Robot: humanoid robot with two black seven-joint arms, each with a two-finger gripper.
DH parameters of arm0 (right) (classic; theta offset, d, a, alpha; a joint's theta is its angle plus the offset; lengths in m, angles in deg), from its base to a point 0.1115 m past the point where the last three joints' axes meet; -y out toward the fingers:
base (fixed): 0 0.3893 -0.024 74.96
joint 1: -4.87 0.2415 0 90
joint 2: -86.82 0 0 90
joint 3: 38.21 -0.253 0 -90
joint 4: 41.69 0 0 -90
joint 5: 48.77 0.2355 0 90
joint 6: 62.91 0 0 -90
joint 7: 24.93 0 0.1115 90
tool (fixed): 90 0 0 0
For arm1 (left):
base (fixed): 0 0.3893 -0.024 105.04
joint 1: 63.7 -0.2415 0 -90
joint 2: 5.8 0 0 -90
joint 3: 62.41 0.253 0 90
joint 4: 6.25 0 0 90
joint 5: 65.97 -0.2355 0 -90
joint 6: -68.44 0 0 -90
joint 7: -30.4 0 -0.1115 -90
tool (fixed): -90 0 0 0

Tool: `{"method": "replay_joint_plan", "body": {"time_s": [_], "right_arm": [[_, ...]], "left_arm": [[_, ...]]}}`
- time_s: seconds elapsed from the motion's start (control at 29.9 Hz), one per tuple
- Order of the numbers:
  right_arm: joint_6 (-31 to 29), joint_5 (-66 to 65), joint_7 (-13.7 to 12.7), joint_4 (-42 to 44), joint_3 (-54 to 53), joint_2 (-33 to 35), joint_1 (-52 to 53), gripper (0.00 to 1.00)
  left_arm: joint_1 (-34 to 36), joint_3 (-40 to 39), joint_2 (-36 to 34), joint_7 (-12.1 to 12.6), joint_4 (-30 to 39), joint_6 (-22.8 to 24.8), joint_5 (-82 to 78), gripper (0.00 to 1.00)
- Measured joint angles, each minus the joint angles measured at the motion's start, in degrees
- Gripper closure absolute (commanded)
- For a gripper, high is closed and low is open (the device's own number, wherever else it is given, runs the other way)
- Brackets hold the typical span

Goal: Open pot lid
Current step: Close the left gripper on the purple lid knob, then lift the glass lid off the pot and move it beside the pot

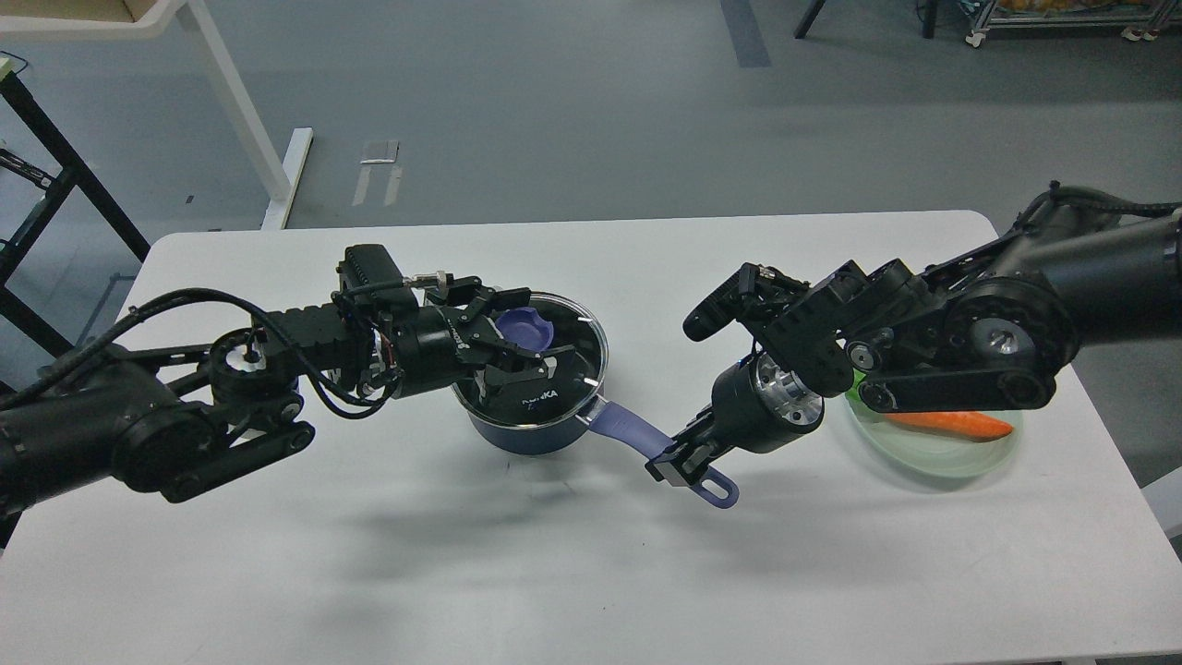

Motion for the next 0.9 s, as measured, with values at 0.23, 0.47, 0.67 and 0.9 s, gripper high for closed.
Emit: {"method": "replay_joint_plan", "body": {"time_s": [0.23, 0.47, 0.67, 0.9], "right_arm": [[-0.07, 0.00, 0.00, 0.00, -0.09, -0.14, 0.18, 0.81], [-0.09, 0.01, 0.01, 0.00, -0.09, 0.00, 0.36, 0.81], [-0.09, 0.00, -0.01, 0.01, -0.09, 0.14, 0.38, 0.80], [-0.09, 0.11, -0.02, 0.27, -0.09, 0.13, 0.49, 0.79]], "left_arm": [[-1.05, 0.04, 0.18, -0.10, -1.46, -0.42, -0.01, 0.14], [-1.14, 0.08, 0.24, -0.17, -2.72, -0.86, -0.23, 0.51], [-0.97, 0.03, -0.20, -0.69, -2.58, -0.90, -0.09, 0.60], [-0.04, -0.91, -4.20, -2.57, -1.52, -1.22, 1.13, 0.60]]}}
